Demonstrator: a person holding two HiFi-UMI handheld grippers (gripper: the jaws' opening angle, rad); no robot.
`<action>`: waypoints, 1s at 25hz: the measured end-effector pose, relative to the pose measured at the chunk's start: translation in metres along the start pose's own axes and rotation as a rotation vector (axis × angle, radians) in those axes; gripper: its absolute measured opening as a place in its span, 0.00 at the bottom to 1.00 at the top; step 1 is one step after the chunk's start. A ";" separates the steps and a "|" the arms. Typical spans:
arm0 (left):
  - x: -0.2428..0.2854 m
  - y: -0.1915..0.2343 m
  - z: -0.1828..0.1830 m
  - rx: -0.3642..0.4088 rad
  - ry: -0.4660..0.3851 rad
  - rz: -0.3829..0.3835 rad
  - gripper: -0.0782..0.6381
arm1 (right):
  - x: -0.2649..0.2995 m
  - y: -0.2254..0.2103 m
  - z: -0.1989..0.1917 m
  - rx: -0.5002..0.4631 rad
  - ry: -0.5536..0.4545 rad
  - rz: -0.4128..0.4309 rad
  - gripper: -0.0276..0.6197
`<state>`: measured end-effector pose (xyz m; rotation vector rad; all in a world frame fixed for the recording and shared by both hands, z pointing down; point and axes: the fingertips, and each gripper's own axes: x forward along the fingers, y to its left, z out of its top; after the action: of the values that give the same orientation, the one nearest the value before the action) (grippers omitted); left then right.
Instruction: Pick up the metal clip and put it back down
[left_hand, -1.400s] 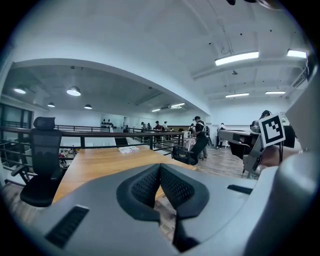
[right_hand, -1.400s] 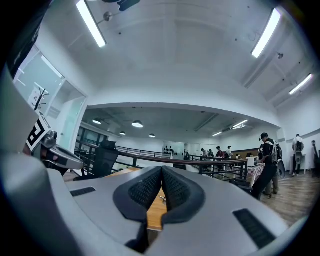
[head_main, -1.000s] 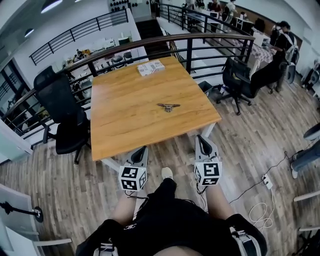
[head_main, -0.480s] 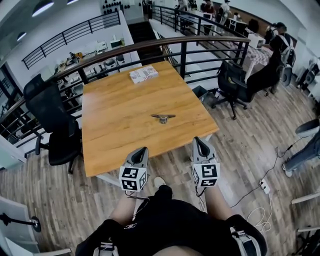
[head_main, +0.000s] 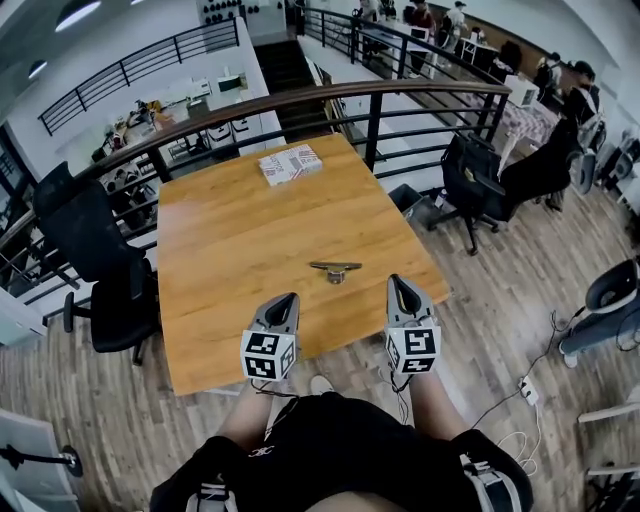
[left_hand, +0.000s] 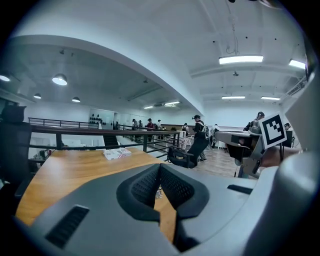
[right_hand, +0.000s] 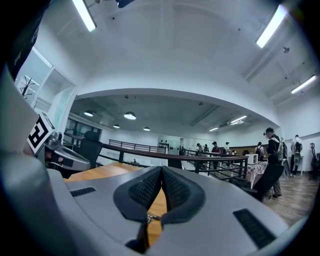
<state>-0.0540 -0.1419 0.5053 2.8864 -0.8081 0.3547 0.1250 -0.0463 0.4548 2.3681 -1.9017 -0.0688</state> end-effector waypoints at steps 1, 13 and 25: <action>0.011 0.012 0.004 -0.003 0.000 -0.002 0.13 | 0.017 0.001 0.000 -0.003 0.004 0.002 0.07; 0.139 0.130 0.038 -0.037 0.000 -0.029 0.13 | 0.207 0.004 0.007 -0.068 0.042 0.044 0.07; 0.177 0.159 0.026 -0.083 0.039 0.059 0.13 | 0.273 0.007 -0.022 -0.081 0.081 0.183 0.07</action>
<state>0.0139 -0.3692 0.5347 2.7756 -0.8811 0.3726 0.1796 -0.3127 0.4858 2.1029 -2.0271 -0.0341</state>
